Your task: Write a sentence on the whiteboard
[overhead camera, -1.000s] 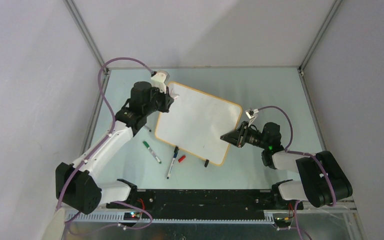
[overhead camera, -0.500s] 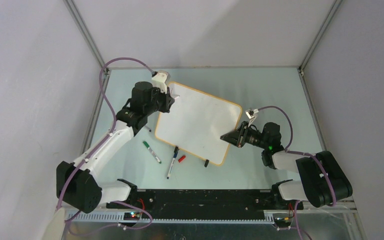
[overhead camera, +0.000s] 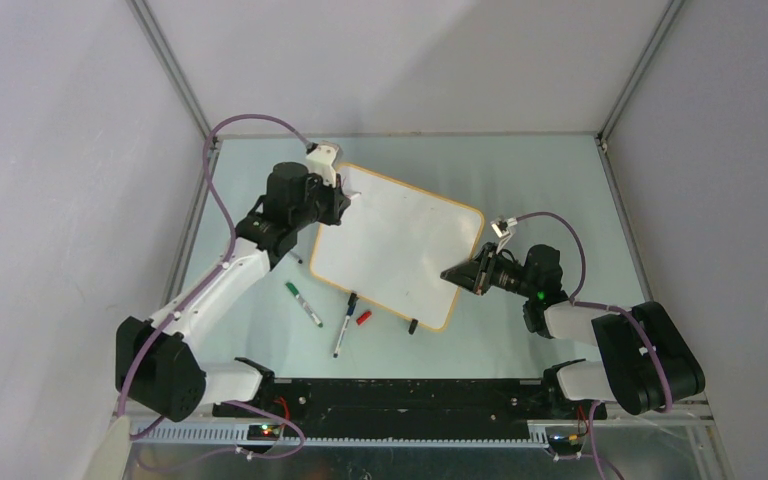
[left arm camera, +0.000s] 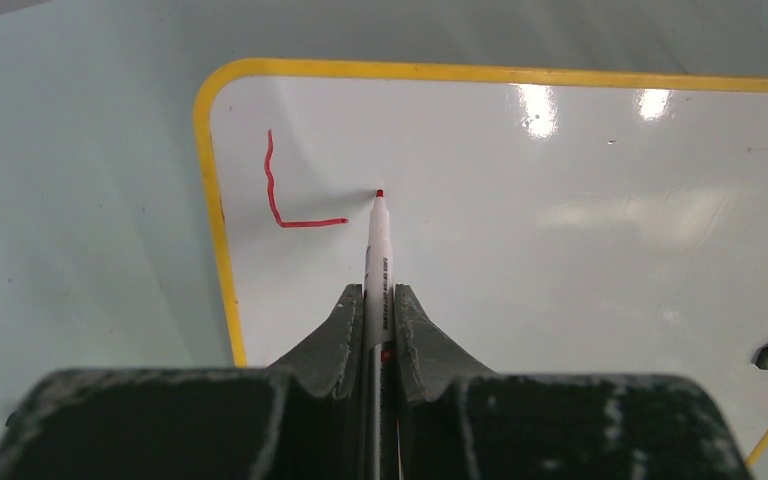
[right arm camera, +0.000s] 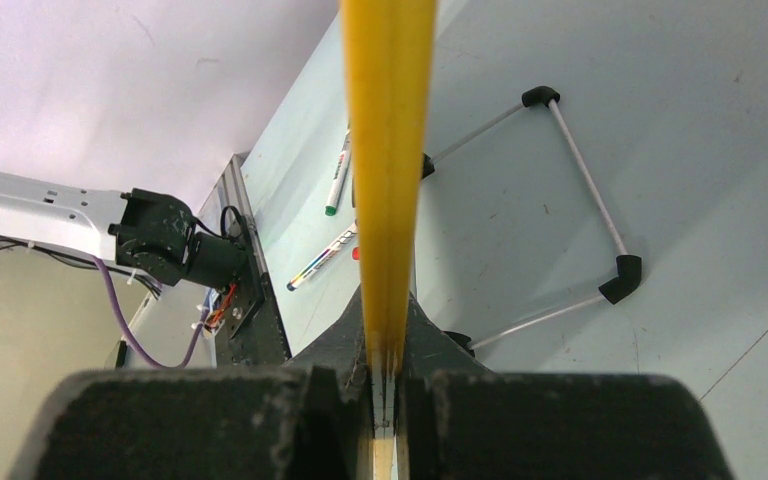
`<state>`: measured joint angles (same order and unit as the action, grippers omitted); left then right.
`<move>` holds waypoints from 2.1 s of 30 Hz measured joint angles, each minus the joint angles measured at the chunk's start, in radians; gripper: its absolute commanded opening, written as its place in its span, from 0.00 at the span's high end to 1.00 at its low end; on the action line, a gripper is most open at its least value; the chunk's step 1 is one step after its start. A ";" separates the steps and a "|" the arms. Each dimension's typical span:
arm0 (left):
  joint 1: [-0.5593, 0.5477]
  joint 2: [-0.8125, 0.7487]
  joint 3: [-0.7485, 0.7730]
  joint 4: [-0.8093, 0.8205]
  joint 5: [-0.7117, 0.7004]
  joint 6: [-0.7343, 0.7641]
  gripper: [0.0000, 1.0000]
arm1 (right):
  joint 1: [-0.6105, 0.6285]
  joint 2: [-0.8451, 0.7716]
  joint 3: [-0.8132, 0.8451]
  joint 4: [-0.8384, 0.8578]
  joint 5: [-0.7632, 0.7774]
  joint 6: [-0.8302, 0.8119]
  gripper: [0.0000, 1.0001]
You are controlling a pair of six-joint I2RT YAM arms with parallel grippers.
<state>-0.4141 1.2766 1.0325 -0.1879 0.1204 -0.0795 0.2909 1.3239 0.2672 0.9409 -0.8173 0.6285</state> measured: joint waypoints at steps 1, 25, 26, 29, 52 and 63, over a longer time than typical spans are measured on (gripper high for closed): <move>0.000 0.000 0.002 0.000 0.000 0.000 1.00 | 0.000 0.000 0.000 0.000 0.000 0.000 0.93; 0.027 0.019 0.010 0.024 0.045 -0.026 1.00 | 0.000 0.000 0.000 0.000 0.005 0.003 0.93; 0.031 0.021 0.010 0.027 0.049 -0.029 1.00 | 0.000 0.000 0.000 0.000 0.005 0.003 0.93; 0.042 0.023 0.010 0.041 0.058 -0.045 1.00 | 0.000 0.000 0.000 0.000 0.005 0.003 0.94; 0.064 0.032 0.010 0.062 0.055 -0.070 1.00 | 0.000 0.000 0.000 -0.001 0.006 0.003 0.94; 0.064 0.025 0.010 0.047 0.040 -0.069 1.00 | 0.000 0.000 0.000 0.000 0.005 0.003 0.94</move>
<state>-0.3500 1.3014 1.0420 -0.1406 0.1604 -0.1482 0.2909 1.3239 0.2672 0.9405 -0.8120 0.6312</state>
